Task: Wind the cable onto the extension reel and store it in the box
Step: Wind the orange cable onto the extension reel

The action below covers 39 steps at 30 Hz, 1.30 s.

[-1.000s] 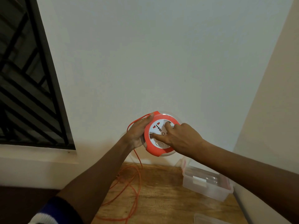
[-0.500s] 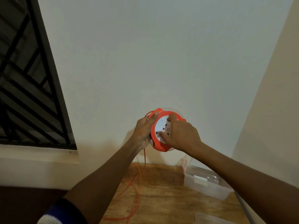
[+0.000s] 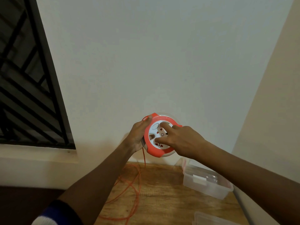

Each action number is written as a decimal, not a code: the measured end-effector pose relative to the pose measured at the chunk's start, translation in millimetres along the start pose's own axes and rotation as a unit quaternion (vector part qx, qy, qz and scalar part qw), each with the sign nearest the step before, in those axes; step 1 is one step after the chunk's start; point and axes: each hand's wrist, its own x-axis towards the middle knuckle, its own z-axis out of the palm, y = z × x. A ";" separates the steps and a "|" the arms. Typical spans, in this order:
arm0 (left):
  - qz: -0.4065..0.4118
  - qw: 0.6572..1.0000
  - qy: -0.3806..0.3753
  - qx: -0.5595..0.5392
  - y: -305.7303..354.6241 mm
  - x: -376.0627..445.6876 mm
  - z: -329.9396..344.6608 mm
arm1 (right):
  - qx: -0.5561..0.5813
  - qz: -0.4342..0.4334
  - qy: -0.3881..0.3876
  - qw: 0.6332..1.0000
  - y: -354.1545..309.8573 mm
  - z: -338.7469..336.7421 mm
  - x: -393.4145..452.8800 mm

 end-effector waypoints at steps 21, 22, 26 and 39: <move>0.022 0.999 0.041 -0.006 2.1 -0.6 5.5 | 0.167 0.238 0.018 0.957 -11.7 -2.7 24.3; 0.024 0.998 0.051 -0.013 1.9 1.0 6.8 | 0.181 0.263 0.029 0.947 -12.9 -3.0 24.9; 0.025 0.996 0.074 -0.045 1.6 5.7 8.6 | 0.530 0.398 0.084 0.744 -20.0 -3.5 28.0; -0.003 0.999 0.037 -0.007 -5.1 0.6 3.4 | 0.063 0.133 0.048 0.988 -12.3 18.4 1.1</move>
